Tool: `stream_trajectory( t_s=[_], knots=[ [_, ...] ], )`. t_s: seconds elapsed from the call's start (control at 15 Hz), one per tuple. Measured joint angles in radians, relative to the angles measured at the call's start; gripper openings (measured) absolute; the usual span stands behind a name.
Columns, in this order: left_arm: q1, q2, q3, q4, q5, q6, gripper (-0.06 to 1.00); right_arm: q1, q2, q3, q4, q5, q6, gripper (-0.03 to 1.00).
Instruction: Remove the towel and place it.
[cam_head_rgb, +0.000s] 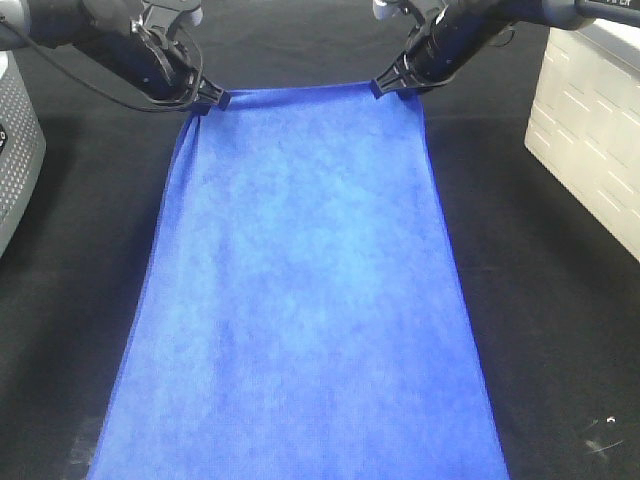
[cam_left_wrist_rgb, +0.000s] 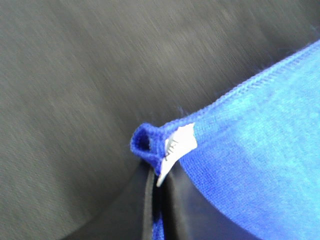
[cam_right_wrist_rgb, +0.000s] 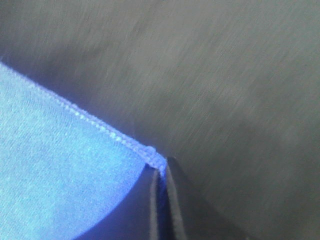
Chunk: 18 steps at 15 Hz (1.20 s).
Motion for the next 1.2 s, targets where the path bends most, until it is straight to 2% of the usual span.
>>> stream_trajectory(
  t_s=[0.33,0.67,0.93,1.2],
  knots=[
    [0.000,0.004,0.000,0.016,-0.132,0.053,0.01,0.001,0.022,-0.001,0.000,-0.140,0.000,0.00],
    [-0.002,0.081,-0.020,0.016,-0.244,0.060,0.01,-0.004,0.072,-0.001,-0.004,-0.230,0.000,0.00],
    [-0.007,0.182,-0.148,0.016,-0.268,0.060,0.01,-0.013,0.118,-0.001,-0.004,-0.334,0.000,0.00],
    [-0.007,0.221,-0.199,0.016,-0.280,0.064,0.01,-0.016,0.154,-0.001,-0.004,-0.392,0.000,0.00]
  ],
)
